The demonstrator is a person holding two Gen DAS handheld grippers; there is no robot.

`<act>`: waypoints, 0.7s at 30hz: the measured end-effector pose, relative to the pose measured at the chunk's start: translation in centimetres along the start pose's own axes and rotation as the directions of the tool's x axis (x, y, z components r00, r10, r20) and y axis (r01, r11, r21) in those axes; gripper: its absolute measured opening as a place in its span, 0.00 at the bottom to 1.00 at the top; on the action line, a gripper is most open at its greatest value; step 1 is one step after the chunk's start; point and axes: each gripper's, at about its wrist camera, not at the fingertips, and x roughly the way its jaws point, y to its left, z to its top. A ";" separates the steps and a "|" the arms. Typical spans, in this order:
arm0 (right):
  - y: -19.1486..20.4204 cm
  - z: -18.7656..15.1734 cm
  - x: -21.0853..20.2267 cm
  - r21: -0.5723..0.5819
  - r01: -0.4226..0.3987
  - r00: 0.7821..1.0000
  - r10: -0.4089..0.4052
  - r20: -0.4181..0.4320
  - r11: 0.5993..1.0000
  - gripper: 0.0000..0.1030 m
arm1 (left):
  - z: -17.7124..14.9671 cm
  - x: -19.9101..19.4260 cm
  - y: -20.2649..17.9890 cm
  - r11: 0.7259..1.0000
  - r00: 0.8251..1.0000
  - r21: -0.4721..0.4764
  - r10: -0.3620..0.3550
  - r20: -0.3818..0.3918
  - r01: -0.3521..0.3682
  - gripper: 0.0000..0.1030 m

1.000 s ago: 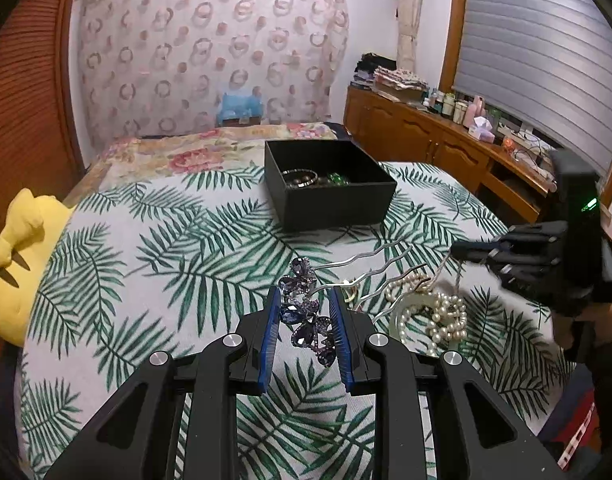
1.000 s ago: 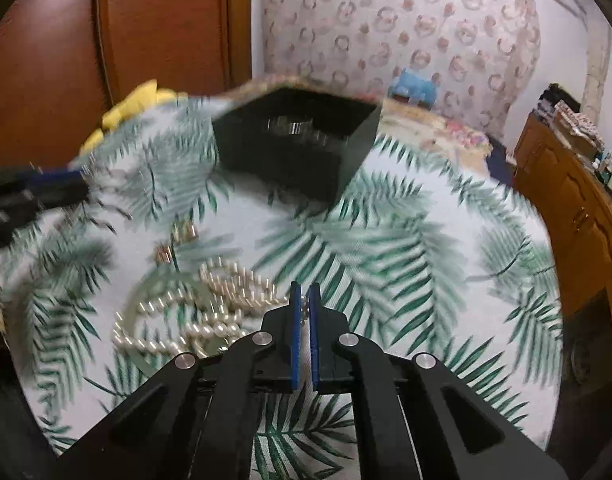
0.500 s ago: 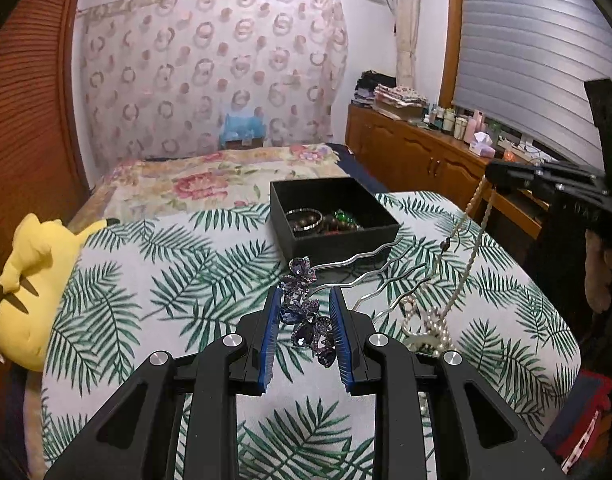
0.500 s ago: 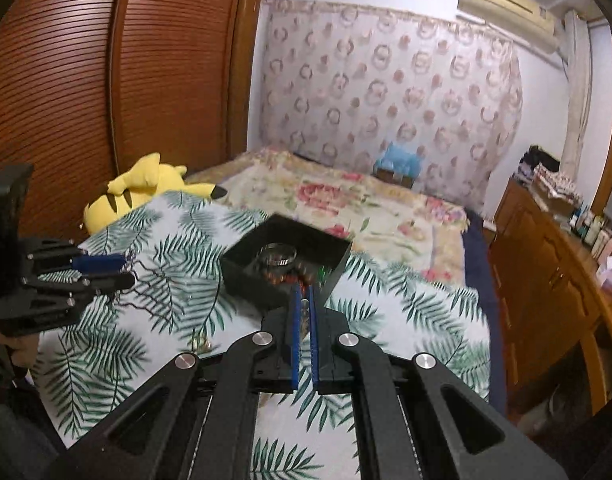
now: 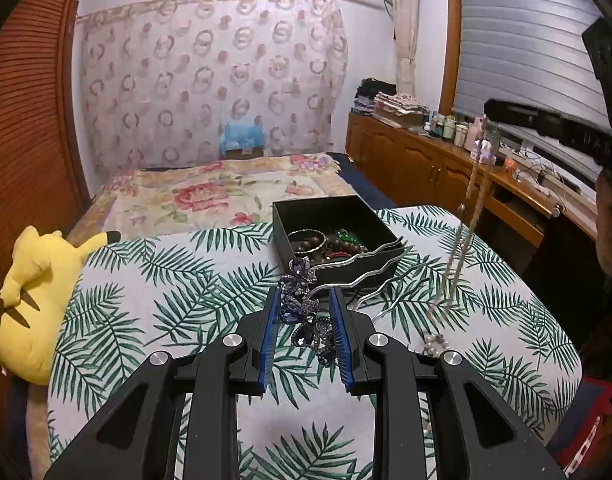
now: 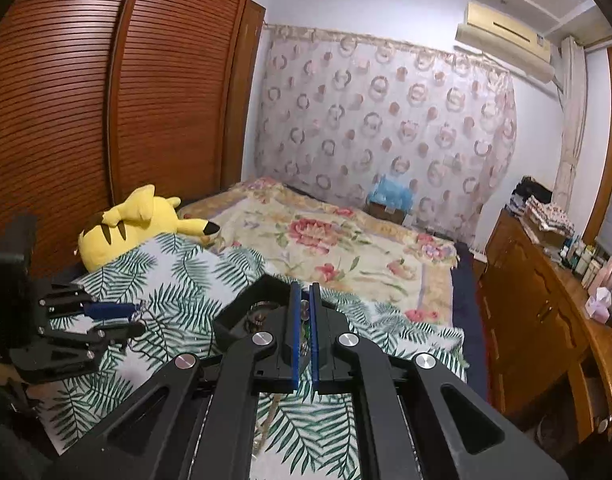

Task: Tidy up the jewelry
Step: 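Lower the brooch into the black box with left tool while right tool drops pearls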

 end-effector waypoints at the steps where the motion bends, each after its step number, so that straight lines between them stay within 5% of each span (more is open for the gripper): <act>1: 0.1 0.2 0.0 -0.001 0.002 1.000 -0.002 0.003 1.000 0.04 | 0.1 0.0 0.0 1.000 1.000 -0.001 0.001 0.000 -0.001 0.23; 21: -0.7 7.2 3.2 -0.021 0.030 0.998 -0.029 0.060 0.999 0.04 | 3.3 2.5 0.5 0.999 1.000 0.031 0.031 0.004 -0.031 0.23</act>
